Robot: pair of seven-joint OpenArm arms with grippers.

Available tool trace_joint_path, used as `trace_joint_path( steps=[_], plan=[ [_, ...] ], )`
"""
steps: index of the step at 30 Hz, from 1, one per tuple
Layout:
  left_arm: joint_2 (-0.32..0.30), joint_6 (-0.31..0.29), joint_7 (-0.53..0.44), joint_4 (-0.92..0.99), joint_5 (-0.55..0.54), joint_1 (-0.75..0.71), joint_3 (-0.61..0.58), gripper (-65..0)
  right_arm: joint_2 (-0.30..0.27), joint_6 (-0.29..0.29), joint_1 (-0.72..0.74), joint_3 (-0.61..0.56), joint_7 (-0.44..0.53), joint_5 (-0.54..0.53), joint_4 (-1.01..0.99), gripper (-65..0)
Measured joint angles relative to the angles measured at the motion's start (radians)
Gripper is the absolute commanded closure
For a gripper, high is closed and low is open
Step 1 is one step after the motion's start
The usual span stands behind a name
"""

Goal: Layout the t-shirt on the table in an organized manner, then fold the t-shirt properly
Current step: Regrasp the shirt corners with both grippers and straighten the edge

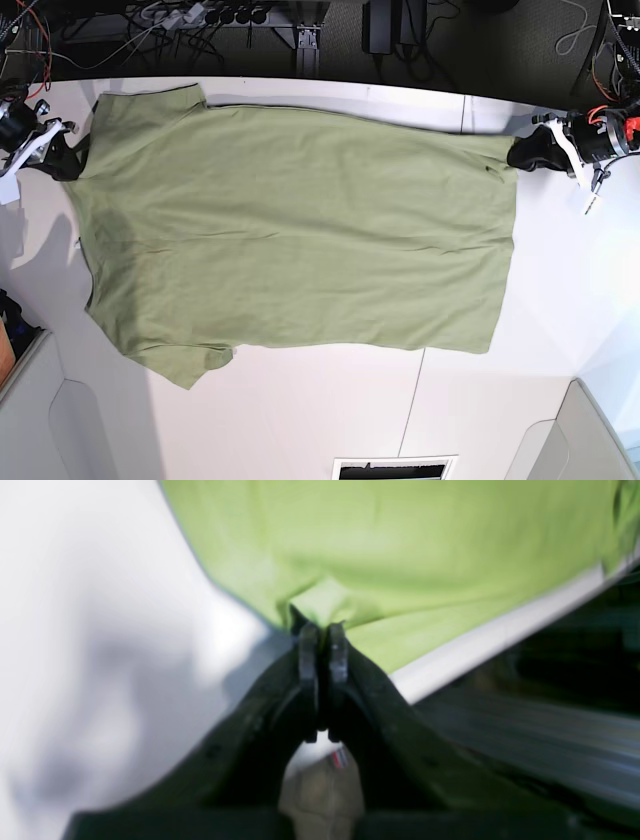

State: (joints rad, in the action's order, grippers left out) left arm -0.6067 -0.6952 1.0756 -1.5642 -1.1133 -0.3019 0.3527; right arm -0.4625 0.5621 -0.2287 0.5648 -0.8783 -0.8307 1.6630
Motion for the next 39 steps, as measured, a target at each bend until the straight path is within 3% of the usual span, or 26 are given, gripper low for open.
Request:
trace_joint_path(
  steps=[4, 12, 21, 25, 31, 39],
  plan=[
    [0.023, 0.002, -0.089, 0.023, 0.084, 0.082, 0.000, 0.0, 0.000, 0.001, 0.079, 0.000, 0.017, 0.017, -0.003, 0.0],
    [0.036, 0.003, -0.089, 0.165, 0.113, 0.227, -0.002, 0.0, 0.000, 0.003, 0.178, 0.000, -0.009, 0.027, -0.081, 0.0],
    [0.036, 0.003, -0.081, 0.185, 0.111, 0.206, -0.002, 0.0, 0.003, 0.003, 0.054, 0.039, -0.114, -0.023, -0.081, 0.0],
    [0.036, 0.003, -0.063, 0.185, 0.100, 0.182, -0.002, 0.0, 0.003, 0.003, -0.046, 0.116, -0.130, -0.074, -0.075, -19.2],
    [0.037, 0.003, -0.055, 0.185, 0.075, 0.166, -0.002, -16.8, 0.006, 0.012, -0.204, 0.143, -0.134, -0.143, -0.075, -30.8],
    [0.067, 0.003, -0.051, 0.185, 0.076, 0.161, -0.002, -17.9, 0.065, 0.014, -0.220, 0.118, -0.121, -0.167, -0.074, -32.9]
  ],
)
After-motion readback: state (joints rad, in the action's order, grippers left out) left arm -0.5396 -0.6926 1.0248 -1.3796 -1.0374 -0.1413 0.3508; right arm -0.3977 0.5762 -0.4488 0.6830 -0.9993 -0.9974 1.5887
